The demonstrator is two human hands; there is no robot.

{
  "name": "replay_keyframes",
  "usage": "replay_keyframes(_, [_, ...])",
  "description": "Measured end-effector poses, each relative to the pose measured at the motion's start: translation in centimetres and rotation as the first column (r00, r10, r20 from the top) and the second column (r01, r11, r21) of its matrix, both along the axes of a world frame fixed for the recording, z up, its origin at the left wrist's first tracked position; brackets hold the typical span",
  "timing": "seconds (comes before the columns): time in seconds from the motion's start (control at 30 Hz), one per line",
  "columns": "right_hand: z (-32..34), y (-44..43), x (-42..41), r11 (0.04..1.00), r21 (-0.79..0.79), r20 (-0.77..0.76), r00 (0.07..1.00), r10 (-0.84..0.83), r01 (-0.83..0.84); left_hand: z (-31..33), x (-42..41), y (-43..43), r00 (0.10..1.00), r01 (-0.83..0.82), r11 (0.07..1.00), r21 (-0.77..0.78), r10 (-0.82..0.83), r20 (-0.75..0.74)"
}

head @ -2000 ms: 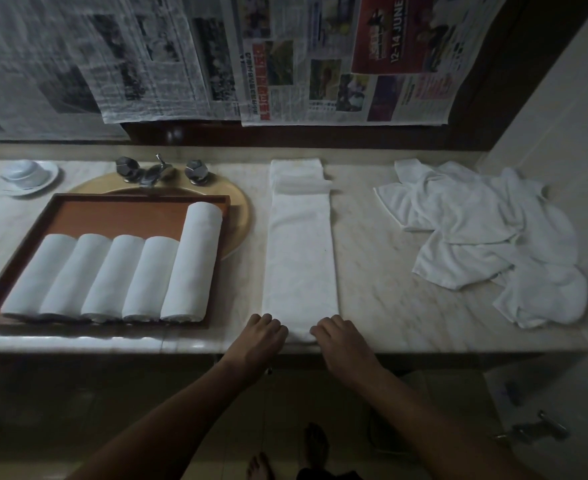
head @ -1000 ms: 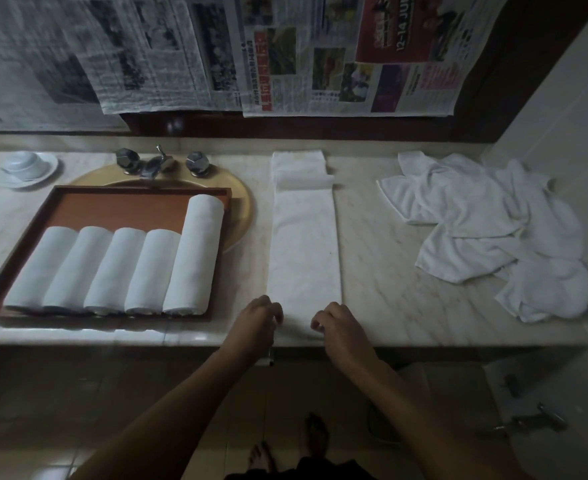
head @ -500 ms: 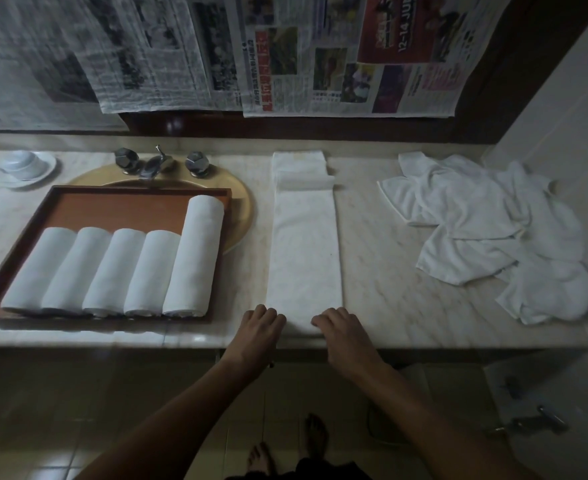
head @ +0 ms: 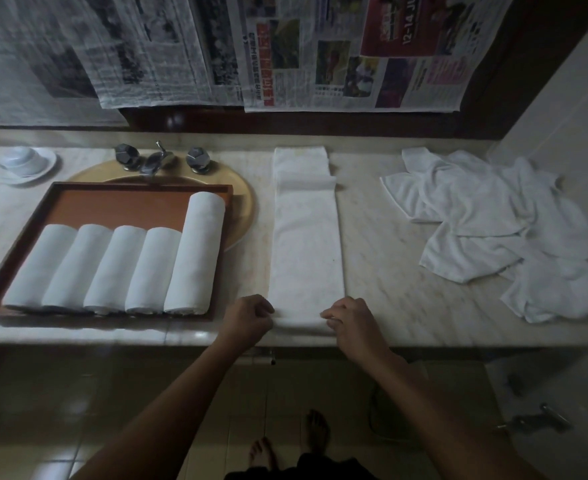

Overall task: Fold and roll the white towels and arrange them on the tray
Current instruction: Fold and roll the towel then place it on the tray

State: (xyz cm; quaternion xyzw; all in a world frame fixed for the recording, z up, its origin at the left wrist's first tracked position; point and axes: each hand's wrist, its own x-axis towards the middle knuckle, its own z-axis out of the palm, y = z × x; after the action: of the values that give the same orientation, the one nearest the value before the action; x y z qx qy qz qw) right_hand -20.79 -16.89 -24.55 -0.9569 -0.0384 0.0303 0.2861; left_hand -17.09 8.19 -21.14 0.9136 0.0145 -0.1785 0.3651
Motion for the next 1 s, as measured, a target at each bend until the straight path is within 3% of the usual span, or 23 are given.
replay_keyframes(0.23, [-0.4,2.6,-2.6,0.993,-0.109,0.178,0.982,0.065,-0.046,-0.4,0.3,0.1,0.984,-0.159,0.984,-0.081,0.151,-0.096])
replay_keyframes(0.3, [-0.6,2.7,-3.1,0.985,-0.162,0.211,0.973,0.092,-0.058,-0.5,-0.5,0.0,0.989,-0.139,0.99,-0.018,0.139,0.053])
replay_keyframes(0.33, [-0.6,2.7,-3.2,0.981,-0.182,0.215,0.971,0.106,-0.066,-1.0,-1.2,-0.3,0.973,-0.076,0.996,0.055,0.062,0.223])
replay_keyframes(0.37, [-0.8,2.7,-3.2,0.978,-0.195,0.219,0.968,0.12,-0.077,-1.5,-2.0,-0.7,0.924,0.019,0.989,0.15,-0.075,0.375])
replay_keyframes(0.43, [-1.0,2.6,-3.2,0.973,-0.209,0.241,0.959,0.151,-0.1,-2.5,-3.7,-2.1,0.787,0.193,0.921,0.339,-0.352,0.507])
replay_keyframes(0.5, [-1.2,2.5,-3.0,0.967,-0.224,0.255,0.95,0.182,-0.125,-3.7,-4.6,-3.6,0.722,0.288,0.835,0.469,-0.511,0.466])
replay_keyframes(0.63, [-1.5,2.1,-2.5,0.925,-0.34,0.256,0.929,0.267,-0.172,-5.2,-4.3,-3.6,0.712,0.347,0.722,0.598,-0.618,0.333])
replay_keyframes(0.83, [-1.5,1.2,-1.8,0.901,-0.376,0.198,0.931,0.306,-0.216,-5.0,-2.1,-0.7,0.623,0.531,0.689,0.493,-0.712,0.324])
replay_keyframes(1.0, [-1.2,0.4,-3.0,0.939,-0.231,0.138,0.947,0.29,-0.254,-4.4,-3.1,1.1,0.639,0.577,0.716,0.393,-0.696,0.329])
